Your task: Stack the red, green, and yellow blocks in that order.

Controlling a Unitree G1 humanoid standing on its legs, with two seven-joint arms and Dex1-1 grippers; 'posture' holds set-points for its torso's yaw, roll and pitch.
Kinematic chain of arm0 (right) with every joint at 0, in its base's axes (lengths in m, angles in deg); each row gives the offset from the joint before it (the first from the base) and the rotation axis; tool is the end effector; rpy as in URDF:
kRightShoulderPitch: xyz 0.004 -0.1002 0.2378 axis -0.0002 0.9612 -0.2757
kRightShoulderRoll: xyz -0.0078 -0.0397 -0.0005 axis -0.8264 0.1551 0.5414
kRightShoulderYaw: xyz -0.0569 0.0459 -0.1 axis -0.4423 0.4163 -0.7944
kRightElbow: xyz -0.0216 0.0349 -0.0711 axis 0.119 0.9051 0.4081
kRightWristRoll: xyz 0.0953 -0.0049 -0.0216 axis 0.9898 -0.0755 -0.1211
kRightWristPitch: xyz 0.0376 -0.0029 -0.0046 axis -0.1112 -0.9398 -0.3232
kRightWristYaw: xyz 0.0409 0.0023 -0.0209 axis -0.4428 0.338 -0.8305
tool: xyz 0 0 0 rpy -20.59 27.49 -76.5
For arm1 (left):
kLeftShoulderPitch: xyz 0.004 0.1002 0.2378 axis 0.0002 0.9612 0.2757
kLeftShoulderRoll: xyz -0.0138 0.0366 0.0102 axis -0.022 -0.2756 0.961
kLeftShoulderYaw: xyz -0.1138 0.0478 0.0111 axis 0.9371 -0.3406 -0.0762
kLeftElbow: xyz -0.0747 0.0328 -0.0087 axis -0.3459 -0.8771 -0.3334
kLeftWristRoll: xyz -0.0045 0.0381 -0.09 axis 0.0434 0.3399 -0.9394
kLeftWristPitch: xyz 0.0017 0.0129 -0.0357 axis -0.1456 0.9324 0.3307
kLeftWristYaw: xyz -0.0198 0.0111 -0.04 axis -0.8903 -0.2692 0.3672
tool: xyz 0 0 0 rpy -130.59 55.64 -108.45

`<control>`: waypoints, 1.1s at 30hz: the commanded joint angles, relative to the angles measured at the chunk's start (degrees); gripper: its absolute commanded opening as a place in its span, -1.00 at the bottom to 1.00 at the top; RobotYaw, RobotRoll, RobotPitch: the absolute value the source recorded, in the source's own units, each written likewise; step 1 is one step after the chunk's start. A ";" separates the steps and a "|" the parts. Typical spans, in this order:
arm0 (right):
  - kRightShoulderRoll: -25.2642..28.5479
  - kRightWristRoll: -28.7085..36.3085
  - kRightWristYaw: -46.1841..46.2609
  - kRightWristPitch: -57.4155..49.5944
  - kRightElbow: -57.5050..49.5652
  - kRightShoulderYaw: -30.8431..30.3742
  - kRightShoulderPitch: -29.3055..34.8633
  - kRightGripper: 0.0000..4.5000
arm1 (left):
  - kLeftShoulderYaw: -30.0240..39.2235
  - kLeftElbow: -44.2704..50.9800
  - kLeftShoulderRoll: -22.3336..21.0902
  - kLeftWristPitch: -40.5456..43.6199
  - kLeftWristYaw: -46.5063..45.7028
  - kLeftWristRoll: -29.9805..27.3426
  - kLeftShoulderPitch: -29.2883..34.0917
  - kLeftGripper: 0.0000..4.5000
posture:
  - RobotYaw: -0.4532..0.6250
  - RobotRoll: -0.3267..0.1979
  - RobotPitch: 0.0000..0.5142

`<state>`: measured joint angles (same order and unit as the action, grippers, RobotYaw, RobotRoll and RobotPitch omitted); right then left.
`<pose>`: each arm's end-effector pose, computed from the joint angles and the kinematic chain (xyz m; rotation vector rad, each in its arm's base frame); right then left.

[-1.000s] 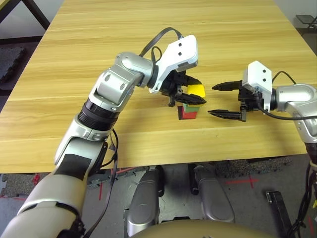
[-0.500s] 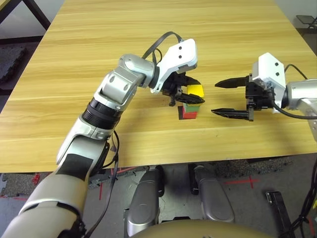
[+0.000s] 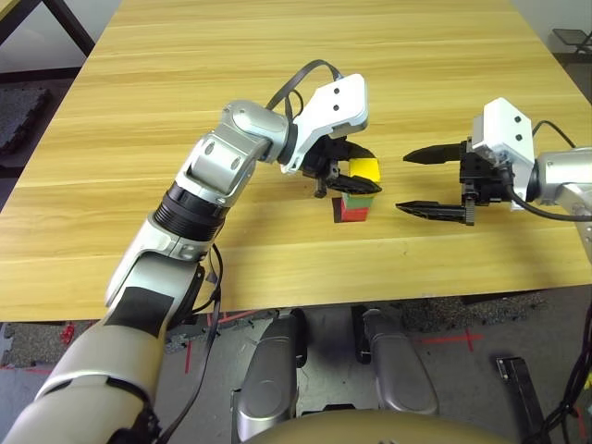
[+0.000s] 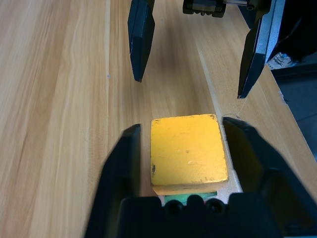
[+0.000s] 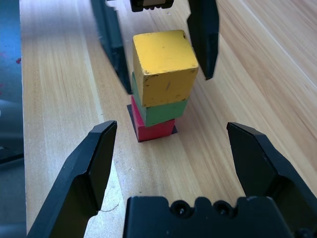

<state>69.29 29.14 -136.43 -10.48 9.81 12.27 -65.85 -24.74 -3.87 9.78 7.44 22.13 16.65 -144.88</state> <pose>0.2677 -0.2428 0.2146 -0.4942 0.1332 1.2260 0.3272 0.1248 0.2349 0.5722 0.1656 -1.4695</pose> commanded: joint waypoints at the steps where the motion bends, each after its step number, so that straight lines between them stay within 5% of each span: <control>1: -0.26 0.37 -0.05 0.26 0.61 -0.13 -0.29 1.00 | 0.32 1.06 -0.09 1.69 0.44 -1.21 -0.34 0.98 | 0.03 0.30 -0.17; 8: -0.33 0.33 -0.50 0.39 1.05 -0.26 -0.36 1.00 | 1.50 0.65 -3.39 2.79 2.45 -1.41 -1.17 0.98 | 0.04 0.31 -0.15; 15: 1.53 -0.13 -1.98 1.30 4.06 0.93 -0.69 1.00 | 3.83 2.46 -13.25 8.27 9.22 -5.32 -0.63 0.98 | 0.05 0.31 -0.12; 21: 4.21 -3.03 -0.65 5.45 18.10 4.29 -6.21 1.00 | 7.97 -5.88 -16.98 8.63 6.74 -4.49 -3.06 0.98 | 0.07 0.31 -0.11; 26: 4.90 -6.41 3.59 10.60 30.55 6.99 -10.38 1.00 | 14.63 -17.08 -13.58 3.10 -10.45 0.44 -3.81 0.98 | 0.07 0.30 -0.11; 33: -3.21 -12.08 30.53 19.86 37.59 15.58 -9.86 1.00 | 28.79 -14.26 -3.15 -13.55 -46.46 6.90 10.51 0.98 | 0.04 0.32 -0.09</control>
<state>66.50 17.95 -110.58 7.33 47.28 25.47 -76.59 1.87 -20.22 6.00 -2.85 -18.10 21.69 -136.88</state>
